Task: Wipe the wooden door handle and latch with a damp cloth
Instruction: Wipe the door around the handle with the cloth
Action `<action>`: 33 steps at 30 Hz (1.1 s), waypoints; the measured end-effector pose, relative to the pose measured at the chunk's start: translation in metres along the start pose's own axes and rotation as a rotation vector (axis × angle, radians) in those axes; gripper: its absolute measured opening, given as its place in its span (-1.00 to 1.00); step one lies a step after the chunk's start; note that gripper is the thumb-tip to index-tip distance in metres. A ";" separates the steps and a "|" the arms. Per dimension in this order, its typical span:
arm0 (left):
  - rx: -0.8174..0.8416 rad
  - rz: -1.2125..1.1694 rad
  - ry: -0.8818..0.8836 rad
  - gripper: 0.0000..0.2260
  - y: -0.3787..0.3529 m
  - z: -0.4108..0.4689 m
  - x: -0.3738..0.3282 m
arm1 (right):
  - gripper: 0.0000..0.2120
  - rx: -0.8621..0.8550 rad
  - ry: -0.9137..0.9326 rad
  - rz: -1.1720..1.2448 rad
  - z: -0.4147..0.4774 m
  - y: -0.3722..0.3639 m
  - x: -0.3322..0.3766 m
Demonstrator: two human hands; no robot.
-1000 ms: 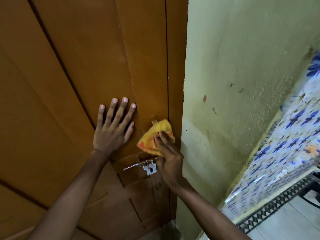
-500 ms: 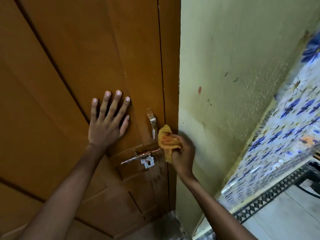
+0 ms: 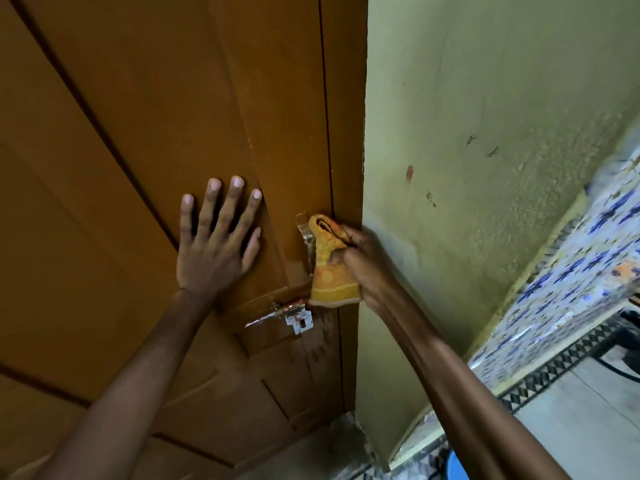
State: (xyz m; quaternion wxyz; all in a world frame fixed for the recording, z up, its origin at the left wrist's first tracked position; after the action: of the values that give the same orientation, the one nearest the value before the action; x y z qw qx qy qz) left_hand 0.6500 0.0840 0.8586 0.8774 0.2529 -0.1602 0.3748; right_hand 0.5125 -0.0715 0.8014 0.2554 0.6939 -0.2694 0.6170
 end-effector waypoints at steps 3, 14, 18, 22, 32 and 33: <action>-0.010 0.001 0.003 -0.44 -0.001 0.000 0.000 | -0.56 -0.010 0.039 -0.167 0.005 0.001 0.008; 0.009 -0.020 0.008 -0.43 -0.001 -0.001 0.001 | -0.72 -0.012 -0.042 -0.598 0.015 -0.005 -0.017; 0.009 -0.023 0.005 -0.43 -0.001 -0.001 0.000 | -0.55 0.013 -0.293 -0.057 0.016 0.001 -0.004; 0.013 -0.009 0.002 -0.42 -0.003 -0.002 0.001 | -0.60 0.015 -0.203 -0.105 0.010 -0.013 -0.005; 0.018 -0.002 0.010 -0.43 -0.001 -0.001 0.001 | -0.75 -0.190 0.156 -1.034 0.019 -0.013 -0.017; 0.019 0.002 0.010 -0.43 -0.001 -0.001 0.001 | -0.82 -0.155 0.033 -0.861 0.019 -0.007 -0.014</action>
State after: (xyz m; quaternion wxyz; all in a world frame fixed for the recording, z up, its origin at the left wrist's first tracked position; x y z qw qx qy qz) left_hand 0.6513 0.0842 0.8579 0.8753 0.2594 -0.1526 0.3786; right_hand 0.5300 -0.0786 0.7849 0.5451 0.7116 0.0029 0.4434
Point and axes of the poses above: each hand's wrist, its own z-axis towards the middle knuckle, its own y-axis out of the back of the hand, x = y × z, the point moved 7 cm from there along z, towards the middle knuckle, and after that the axes turned 1 degree about -z, right-handed, at the moved point
